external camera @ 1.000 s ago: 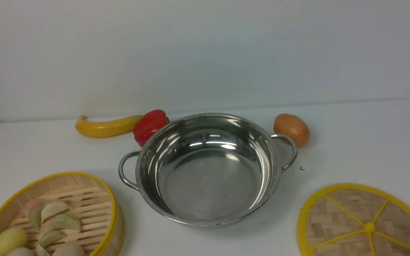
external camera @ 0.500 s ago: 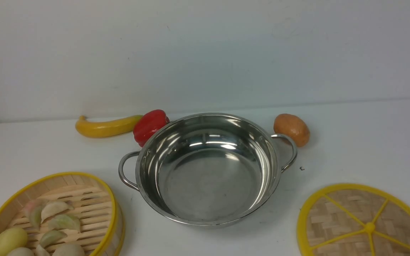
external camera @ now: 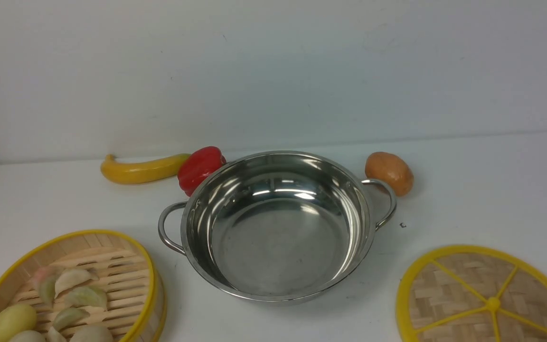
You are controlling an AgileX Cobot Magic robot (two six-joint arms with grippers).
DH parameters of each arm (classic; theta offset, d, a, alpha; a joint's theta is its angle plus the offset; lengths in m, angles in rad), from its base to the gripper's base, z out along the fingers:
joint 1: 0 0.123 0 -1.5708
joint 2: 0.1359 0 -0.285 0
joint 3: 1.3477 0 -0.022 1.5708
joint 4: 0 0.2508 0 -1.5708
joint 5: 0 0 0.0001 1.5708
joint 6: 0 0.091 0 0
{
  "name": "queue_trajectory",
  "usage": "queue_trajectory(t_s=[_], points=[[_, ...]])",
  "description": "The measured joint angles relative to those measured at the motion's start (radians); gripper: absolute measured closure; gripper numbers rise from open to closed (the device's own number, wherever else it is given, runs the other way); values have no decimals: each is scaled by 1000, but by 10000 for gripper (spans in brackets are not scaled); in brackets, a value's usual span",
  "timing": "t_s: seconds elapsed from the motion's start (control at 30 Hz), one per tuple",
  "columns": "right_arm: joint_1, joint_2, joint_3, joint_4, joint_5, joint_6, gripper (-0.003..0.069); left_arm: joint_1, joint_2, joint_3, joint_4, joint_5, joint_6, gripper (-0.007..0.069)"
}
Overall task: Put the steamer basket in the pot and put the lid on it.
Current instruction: Use the left arm to lift the steamer closest to it
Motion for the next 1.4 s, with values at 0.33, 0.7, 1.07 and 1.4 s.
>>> queue_trajectory(t_s=[0.33,0.7,1.07,1.4], points=[[0,0,0,0,0,0,418,0,0,0,0,0,0,302],[0,0,0,0,0,0,418,0,0,5,-381,-109,-139,302],[0,0,0,0,0,0,418,0,0,4,-683,-217,-127,302],[0,0,0,0,-1,0,418,0,143,-353,-625,90,26,302]])
